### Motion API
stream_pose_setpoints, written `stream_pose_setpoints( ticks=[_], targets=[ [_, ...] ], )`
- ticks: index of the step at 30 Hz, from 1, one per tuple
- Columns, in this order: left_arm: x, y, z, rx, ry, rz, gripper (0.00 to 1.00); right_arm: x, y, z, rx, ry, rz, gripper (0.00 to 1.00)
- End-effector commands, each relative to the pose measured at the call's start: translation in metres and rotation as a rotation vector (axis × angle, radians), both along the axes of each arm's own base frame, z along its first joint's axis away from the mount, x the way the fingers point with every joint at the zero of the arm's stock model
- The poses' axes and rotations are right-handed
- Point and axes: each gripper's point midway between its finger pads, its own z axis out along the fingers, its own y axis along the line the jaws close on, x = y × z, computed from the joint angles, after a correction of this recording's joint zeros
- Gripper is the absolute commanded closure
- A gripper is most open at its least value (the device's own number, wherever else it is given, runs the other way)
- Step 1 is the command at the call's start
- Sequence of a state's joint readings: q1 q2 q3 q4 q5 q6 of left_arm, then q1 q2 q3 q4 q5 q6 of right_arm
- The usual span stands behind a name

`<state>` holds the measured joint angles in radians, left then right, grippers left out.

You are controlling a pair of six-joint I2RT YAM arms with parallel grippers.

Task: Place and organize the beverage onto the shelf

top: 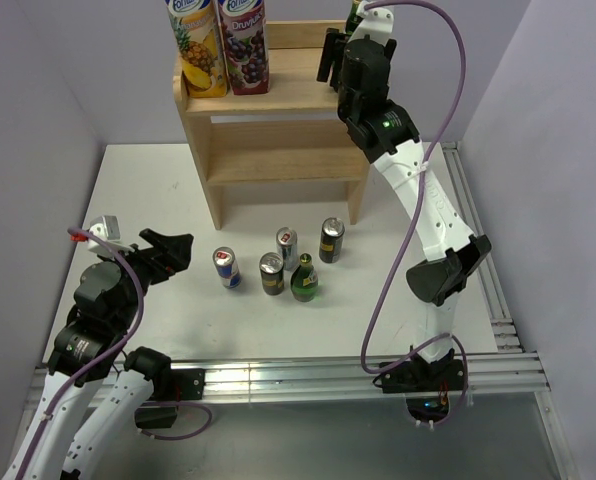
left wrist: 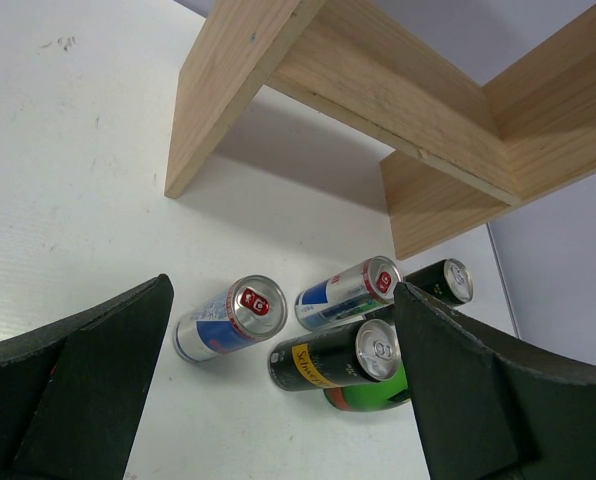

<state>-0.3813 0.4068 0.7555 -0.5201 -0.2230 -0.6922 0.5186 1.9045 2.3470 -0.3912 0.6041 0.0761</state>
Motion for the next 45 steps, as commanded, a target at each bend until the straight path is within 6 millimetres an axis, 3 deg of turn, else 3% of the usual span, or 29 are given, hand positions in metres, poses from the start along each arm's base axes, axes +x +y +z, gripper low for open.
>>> stream_pose_setpoints(
  ticks=[1,8,11,12,15,17,26,29,45],
  targets=[
    [-0.001,-0.001,0.008,0.000,-0.039,-0.006,0.01,-0.005,-0.021,0.043,0.087,-0.137,-0.042,1.00],
    [-0.001,0.000,0.009,-0.002,-0.040,-0.005,0.01,0.005,-0.033,0.027,0.091,-0.104,-0.079,1.00],
    [-0.001,0.000,0.009,-0.003,-0.042,-0.003,0.01,0.006,-0.032,0.020,0.092,-0.092,-0.080,0.66],
    [-0.001,0.000,0.009,-0.002,-0.041,-0.003,0.01,0.005,-0.032,0.021,0.097,-0.094,-0.077,0.40],
    [-0.002,0.000,0.010,-0.003,-0.043,-0.003,0.01,0.005,-0.032,0.015,0.100,-0.081,-0.075,0.18],
    [-0.002,0.000,0.010,-0.003,-0.043,-0.003,0.01,0.006,-0.032,0.012,0.100,-0.073,-0.080,0.12],
    [-0.001,0.001,0.009,-0.001,-0.041,0.000,0.01,-0.001,-0.034,0.010,0.107,-0.071,-0.082,0.07],
    [-0.001,0.001,0.009,-0.001,-0.041,0.000,0.01,-0.007,-0.038,0.014,0.115,-0.079,-0.084,0.00],
    [-0.002,0.002,0.010,-0.002,-0.044,0.004,0.01,-0.038,-0.044,0.018,0.132,-0.074,-0.103,0.00]
  ],
)
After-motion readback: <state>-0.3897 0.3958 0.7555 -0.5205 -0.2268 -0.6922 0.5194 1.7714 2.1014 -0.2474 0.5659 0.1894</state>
